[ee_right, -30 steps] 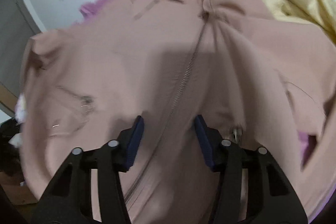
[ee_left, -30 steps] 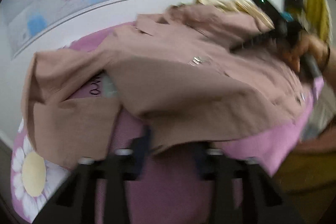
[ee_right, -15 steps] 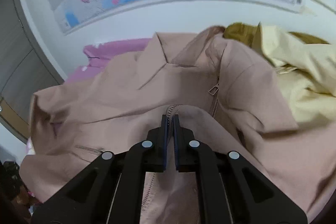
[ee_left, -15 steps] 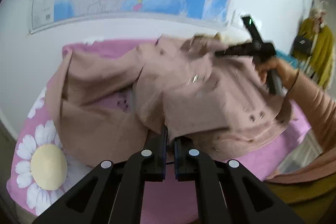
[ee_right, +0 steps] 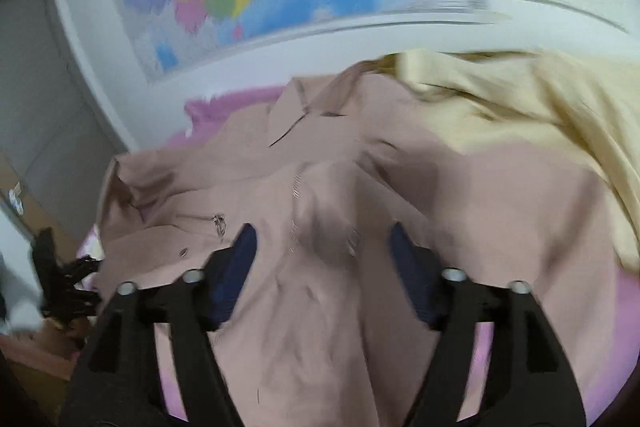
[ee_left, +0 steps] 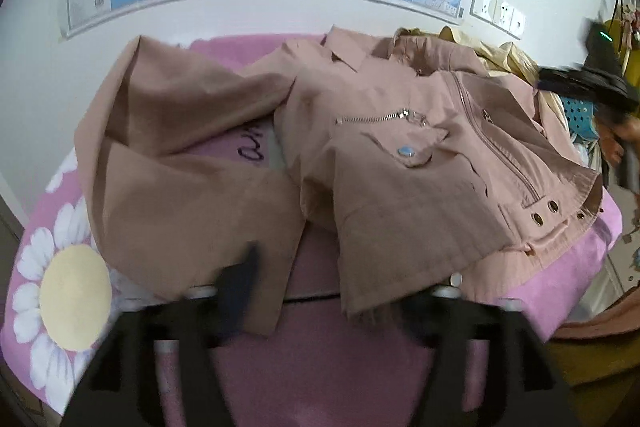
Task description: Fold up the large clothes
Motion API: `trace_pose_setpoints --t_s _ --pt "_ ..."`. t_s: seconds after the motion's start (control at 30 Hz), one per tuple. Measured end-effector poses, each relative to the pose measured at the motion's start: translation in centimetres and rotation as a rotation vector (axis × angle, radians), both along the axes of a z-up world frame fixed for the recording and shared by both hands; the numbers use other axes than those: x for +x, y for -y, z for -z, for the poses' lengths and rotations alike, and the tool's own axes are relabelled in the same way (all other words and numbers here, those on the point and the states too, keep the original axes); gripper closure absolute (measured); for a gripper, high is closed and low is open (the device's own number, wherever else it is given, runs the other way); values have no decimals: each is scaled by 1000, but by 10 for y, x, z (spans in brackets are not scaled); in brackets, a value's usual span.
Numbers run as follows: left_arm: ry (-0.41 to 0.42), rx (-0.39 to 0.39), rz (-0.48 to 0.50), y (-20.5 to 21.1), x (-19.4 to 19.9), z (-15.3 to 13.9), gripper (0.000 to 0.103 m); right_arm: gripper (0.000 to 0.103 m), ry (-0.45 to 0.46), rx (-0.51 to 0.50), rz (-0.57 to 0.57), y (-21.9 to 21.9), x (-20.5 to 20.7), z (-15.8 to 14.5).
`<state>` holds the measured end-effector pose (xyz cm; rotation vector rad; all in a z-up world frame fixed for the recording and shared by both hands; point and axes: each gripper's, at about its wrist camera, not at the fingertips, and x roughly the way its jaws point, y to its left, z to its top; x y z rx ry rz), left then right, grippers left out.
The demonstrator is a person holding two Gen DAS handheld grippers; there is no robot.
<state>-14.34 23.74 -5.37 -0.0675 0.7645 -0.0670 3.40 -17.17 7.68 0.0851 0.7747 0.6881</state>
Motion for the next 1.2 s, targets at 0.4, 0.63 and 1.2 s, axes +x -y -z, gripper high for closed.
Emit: trace_pose_setpoints --t_s 0.4,0.63,1.2 --pt "-47 -21 -24 20 27 5 100 74 -304 174 16 56 -70 95" --pt "81 -155 -51 -18 -28 -59 100 97 -109 311 -122 50 -128 30" --pt "49 11 183 -40 -82 -45 48 33 -146 37 -69 82 -129 44"
